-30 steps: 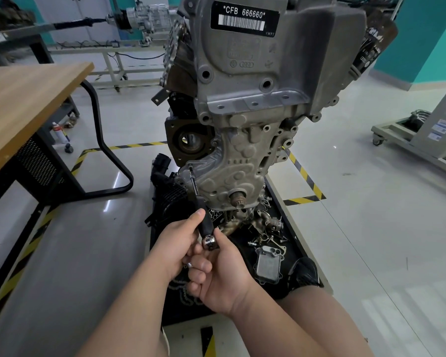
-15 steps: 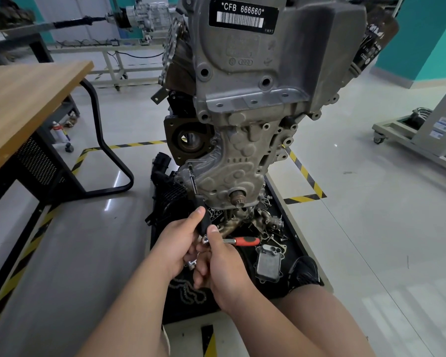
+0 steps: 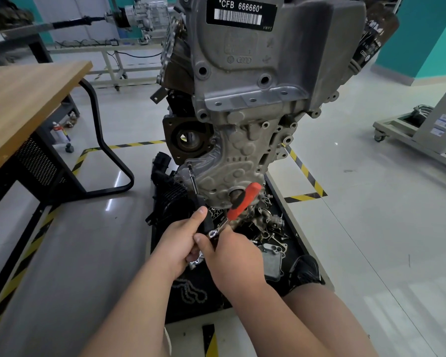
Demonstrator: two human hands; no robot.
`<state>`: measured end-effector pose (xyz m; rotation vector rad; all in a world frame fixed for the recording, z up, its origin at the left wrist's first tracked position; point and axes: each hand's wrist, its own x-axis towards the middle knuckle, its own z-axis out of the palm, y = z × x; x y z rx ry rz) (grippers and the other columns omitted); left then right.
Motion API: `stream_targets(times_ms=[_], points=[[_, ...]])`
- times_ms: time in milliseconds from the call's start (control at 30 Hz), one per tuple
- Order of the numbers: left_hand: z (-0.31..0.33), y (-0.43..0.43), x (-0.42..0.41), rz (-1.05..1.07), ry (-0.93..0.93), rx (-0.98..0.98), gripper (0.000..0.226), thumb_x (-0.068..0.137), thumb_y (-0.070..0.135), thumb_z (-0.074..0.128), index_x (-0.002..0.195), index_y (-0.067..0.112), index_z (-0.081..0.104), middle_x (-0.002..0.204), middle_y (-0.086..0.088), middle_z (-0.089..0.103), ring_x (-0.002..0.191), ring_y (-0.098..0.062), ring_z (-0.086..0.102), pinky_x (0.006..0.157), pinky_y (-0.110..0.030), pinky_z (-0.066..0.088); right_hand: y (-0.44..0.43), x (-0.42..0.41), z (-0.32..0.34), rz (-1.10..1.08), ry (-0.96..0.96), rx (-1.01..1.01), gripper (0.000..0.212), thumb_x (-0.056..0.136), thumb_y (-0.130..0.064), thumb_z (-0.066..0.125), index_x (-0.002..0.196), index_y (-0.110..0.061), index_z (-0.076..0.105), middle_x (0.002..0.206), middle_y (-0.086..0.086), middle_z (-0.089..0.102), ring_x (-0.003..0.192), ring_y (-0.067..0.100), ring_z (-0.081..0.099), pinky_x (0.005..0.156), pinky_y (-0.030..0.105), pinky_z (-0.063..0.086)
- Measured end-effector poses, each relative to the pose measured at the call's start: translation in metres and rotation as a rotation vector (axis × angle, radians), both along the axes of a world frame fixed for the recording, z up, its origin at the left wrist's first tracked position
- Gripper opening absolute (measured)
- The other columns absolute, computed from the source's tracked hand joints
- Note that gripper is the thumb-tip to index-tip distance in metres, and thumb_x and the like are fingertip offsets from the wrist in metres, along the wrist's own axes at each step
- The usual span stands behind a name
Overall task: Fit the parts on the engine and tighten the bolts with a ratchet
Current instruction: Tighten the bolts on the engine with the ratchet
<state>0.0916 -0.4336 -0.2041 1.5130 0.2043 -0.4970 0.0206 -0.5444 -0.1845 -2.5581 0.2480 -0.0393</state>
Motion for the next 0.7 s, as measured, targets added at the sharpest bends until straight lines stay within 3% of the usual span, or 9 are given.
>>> stream_targets(times_ms=[133,333,433,533,633,700], points=[[-0.001,0.0,0.0,-0.007,-0.006,0.023,0.053,0.058,0.068,0.074,0.044,0.027,0.044,0.045,0.003,0.04,0.038,-0.011,0.035,0.036,-0.022,0.027,0.001,0.001,-0.006,-0.033,0.022,0.154,0.045,0.093,-0.065,0.037,0.087,-0.021,0.041,0.075,-0.007,0.052,0.077,0.019,0.061,0.061,0.032,0.04],[0.006,-0.004,-0.002,-0.005,0.001,0.008,0.053,0.051,0.072,0.069,0.04,0.024,0.048,0.046,0.004,0.039,0.038,-0.011,0.033,0.038,-0.02,0.027,0.004,-0.003,-0.003,-0.06,0.064,0.696,0.052,0.096,-0.053,0.045,0.078,-0.007,0.061,0.06,-0.001,0.062,0.057,0.016,0.059,0.064,0.036,0.055],[0.006,-0.005,-0.003,0.001,0.005,-0.021,0.049,0.061,0.07,0.068,0.058,0.022,0.071,0.049,0.004,0.05,0.037,-0.01,0.037,0.036,-0.02,0.028,0.005,-0.004,0.0,-0.08,0.155,0.986,0.055,0.101,-0.045,0.04,0.083,0.0,0.065,0.048,-0.001,0.058,0.043,0.014,0.054,0.045,0.023,0.049],[0.006,-0.004,-0.005,0.018,0.022,-0.027,0.046,0.072,0.068,0.063,0.071,0.025,0.077,0.058,-0.001,0.059,0.038,-0.01,0.044,0.035,-0.019,0.028,0.008,-0.004,0.005,-0.128,0.251,1.237,0.056,0.103,-0.045,0.035,0.078,-0.004,0.064,0.053,0.007,0.057,0.041,0.02,0.05,0.045,0.025,0.046],[0.008,-0.004,-0.005,0.023,0.037,-0.049,0.043,0.077,0.064,0.061,0.075,0.025,0.078,0.074,-0.012,0.066,0.039,-0.012,0.047,0.034,-0.016,0.026,0.009,-0.005,0.01,-0.162,0.378,1.495,0.055,0.102,-0.05,0.032,0.073,-0.01,0.056,0.05,0.005,0.05,0.039,0.019,0.043,0.046,0.024,0.039],[0.01,-0.003,-0.004,0.016,0.047,-0.078,0.039,0.077,0.059,0.063,0.076,0.024,0.079,0.071,-0.012,0.065,0.036,-0.01,0.044,0.033,-0.015,0.025,0.01,-0.005,0.012,-0.149,0.464,1.621,0.058,0.1,-0.057,0.031,0.069,-0.013,0.053,0.047,0.001,0.041,0.039,0.017,0.039,0.045,0.023,0.036]])
